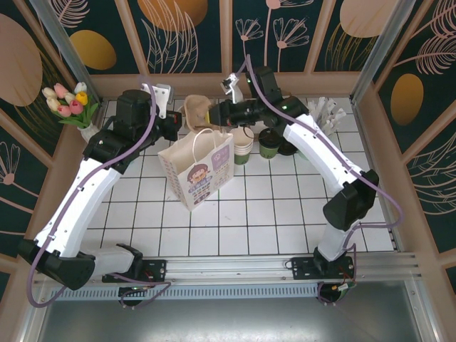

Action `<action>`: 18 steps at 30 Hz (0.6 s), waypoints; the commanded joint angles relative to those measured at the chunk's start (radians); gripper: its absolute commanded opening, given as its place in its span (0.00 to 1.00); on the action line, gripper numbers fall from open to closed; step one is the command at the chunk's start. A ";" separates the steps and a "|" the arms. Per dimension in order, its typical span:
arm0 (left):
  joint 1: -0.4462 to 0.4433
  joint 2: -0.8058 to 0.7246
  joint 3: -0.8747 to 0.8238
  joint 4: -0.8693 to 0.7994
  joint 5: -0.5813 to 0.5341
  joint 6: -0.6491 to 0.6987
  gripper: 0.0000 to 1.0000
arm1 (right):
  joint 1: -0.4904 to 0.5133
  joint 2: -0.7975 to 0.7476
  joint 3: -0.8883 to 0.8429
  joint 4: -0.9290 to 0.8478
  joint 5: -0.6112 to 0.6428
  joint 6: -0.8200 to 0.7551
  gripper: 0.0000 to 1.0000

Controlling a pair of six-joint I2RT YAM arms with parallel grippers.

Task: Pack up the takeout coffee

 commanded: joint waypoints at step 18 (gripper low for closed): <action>0.012 0.026 0.017 0.027 0.000 -0.140 0.00 | 0.022 -0.136 -0.203 0.113 -0.166 0.050 0.21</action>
